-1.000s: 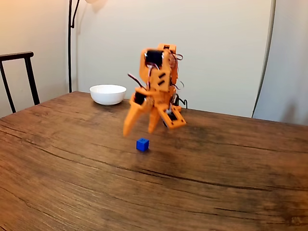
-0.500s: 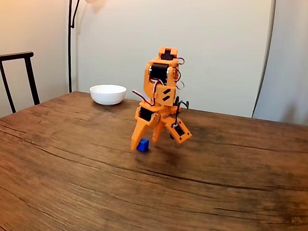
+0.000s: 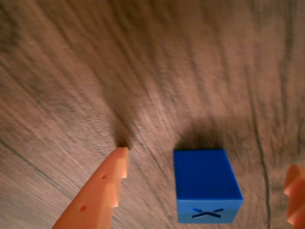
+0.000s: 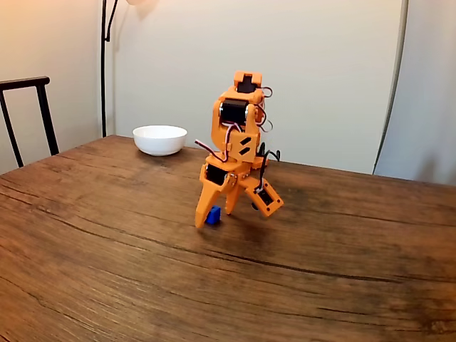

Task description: Grasp the cube and drop it in the bowl

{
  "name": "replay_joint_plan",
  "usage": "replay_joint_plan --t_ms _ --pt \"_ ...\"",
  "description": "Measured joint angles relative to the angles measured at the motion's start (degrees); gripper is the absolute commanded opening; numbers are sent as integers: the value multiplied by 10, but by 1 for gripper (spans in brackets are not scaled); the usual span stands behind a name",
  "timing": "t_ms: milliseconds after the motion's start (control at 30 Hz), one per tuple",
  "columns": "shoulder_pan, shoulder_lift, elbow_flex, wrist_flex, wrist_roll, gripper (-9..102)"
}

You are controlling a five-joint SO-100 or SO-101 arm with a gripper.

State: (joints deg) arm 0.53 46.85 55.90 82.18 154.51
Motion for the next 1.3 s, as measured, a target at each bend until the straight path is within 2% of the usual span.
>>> replay_joint_plan --t_ms 167,500,667,767,1100,1300 --pt "13 -1 0 -1 18 32" --pt "23 -2 -2 -17 25 31" --pt "31 -1 0 -28 25 18" --pt "40 -4 -3 -30 25 15" --pt "51 -7 -7 -28 20 14" --pt "54 -21 -77 40 -1 14"
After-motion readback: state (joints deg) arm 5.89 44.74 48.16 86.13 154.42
